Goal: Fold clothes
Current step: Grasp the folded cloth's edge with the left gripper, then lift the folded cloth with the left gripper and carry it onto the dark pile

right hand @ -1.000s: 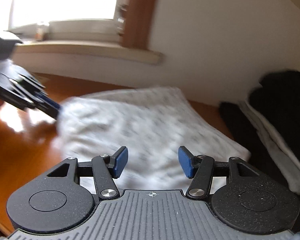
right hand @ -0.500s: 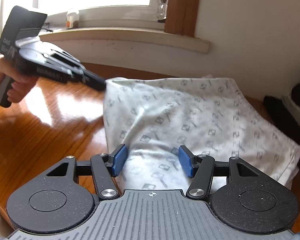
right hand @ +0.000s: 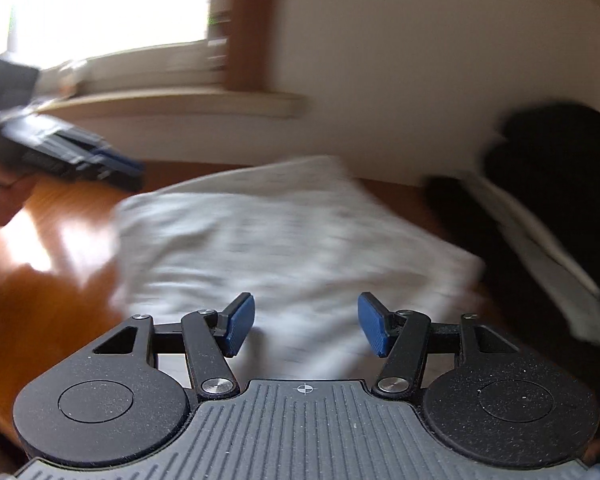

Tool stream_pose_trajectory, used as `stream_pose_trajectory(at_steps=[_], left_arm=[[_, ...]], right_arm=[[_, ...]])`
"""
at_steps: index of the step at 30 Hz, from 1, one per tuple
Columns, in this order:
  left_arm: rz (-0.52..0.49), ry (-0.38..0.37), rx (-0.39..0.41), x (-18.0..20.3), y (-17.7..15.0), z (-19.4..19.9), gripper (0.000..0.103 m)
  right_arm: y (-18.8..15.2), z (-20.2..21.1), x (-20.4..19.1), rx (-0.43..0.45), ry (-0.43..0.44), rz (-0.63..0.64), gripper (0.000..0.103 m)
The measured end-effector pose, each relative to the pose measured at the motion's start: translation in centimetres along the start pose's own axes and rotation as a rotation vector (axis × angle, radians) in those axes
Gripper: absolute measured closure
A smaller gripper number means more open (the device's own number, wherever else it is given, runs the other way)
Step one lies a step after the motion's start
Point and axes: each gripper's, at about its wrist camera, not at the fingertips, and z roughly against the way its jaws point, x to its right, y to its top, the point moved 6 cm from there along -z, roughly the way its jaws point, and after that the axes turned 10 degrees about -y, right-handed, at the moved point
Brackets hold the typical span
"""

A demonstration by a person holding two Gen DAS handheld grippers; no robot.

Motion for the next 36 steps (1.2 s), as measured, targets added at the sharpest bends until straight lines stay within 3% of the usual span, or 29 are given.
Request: stream_pose_trajectory(at_steps=[7,13,20,22,23,25,26,27,31,36], left_arm=[[0.0,-0.018,-0.087,-1.8,3.4,-7.0,0.053],[0.048,-0.085,-0.136,-4.6,3.9,-10.8,0.047],[0.128,-0.195,-0.138,-6.6,4.6,-13.6,0.047],[0.142,-0.223,-0.139,-7.0,4.9,-14.0,0.05],[0.154,-0.237,-0.141,-7.2,5.0,-14.2,0.057],[0.18,-0.261,-0.147,-7.6,5.0,-14.6,0.07],[0.184,-0.277,-0.15,-7.5,5.0,-14.6,0.081],[0.182,-0.279,-0.144,-7.5,5.0,-14.5,0.085],[0.126,-0.249,-0.093,-6.4,5.5,-13.3,0.089],[0.061,-0.237,0.017,-3.6,8.2,-9.5,0.09]], right_arm=[[-0.5,-3.3,6.1,-0.058,-0.068,-0.204,0.045],[-1.7,-5.6,8.2,-0.113,-0.02,-0.318,0.041],[-1.3,-7.1,8.4,-0.101,0.036,-0.35,0.041],[-1.0,-7.7,8.2,-0.094,0.052,-0.344,0.046],[-0.9,-7.9,8.1,-0.091,0.066,-0.343,0.049],[-0.7,-8.2,8.0,-0.094,0.114,-0.362,0.068],[-0.7,-8.4,8.0,-0.098,0.14,-0.391,0.072],[-0.7,-8.4,8.0,-0.098,0.151,-0.406,0.077],[-0.5,-7.3,7.5,-0.047,0.119,-0.384,0.085],[1.4,-3.7,7.0,0.073,0.082,-0.334,0.088]])
